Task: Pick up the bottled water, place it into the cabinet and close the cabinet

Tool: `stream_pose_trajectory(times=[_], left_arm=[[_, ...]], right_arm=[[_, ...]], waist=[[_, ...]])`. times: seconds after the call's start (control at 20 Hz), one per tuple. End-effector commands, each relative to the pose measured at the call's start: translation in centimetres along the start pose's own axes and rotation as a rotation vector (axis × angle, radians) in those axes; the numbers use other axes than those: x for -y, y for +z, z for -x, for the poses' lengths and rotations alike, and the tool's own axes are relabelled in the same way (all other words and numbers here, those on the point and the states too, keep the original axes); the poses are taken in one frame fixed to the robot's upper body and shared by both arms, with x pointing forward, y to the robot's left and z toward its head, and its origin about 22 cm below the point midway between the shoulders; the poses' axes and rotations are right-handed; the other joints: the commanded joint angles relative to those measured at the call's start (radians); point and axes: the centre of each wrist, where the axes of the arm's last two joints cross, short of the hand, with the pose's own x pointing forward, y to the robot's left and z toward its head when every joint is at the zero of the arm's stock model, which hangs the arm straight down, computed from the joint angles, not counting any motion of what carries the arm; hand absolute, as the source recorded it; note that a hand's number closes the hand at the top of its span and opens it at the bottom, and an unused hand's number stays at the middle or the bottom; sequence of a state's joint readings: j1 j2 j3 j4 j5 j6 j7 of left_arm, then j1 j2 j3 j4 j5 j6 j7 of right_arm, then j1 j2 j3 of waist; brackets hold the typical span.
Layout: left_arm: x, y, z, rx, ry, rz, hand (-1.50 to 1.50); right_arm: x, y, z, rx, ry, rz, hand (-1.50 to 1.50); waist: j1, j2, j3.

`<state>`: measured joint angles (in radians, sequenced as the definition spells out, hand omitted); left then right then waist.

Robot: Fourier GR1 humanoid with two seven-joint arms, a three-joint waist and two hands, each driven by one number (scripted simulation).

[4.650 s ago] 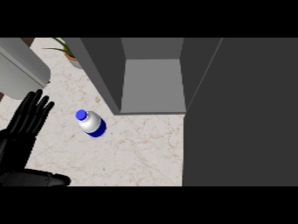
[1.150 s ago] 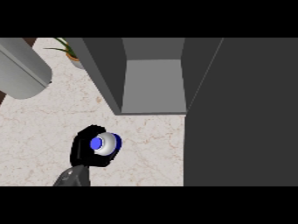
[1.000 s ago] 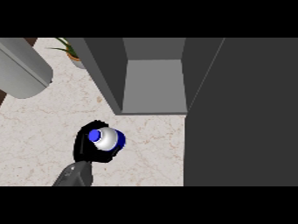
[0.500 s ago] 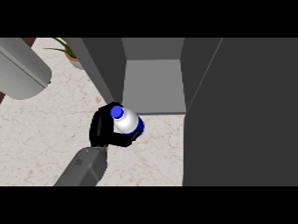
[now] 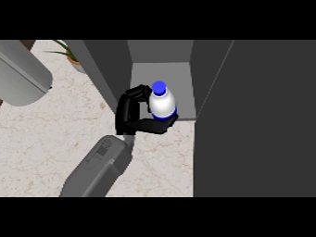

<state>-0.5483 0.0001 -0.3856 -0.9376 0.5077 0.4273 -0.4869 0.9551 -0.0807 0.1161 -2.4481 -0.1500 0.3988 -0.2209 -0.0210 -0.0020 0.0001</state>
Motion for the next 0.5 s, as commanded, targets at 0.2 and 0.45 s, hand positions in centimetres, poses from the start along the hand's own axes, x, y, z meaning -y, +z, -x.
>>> stream_pose_trajectory(times=[0.2,0.45], left_arm=[[3.3,-4.7,-2.6,-0.050,-0.127,-0.053,1.50],[3.3,-7.8,-3.5,-0.054,-0.158,-0.120,1.50]], right_arm=[[0.7,0.3,-1.5,0.030,-0.030,-0.010,-1.50],[1.0,-0.6,-1.0,0.053,-0.003,-0.026,-1.50]], waist=[[-0.018,0.006,0.000],[-0.038,0.016,-0.001]])
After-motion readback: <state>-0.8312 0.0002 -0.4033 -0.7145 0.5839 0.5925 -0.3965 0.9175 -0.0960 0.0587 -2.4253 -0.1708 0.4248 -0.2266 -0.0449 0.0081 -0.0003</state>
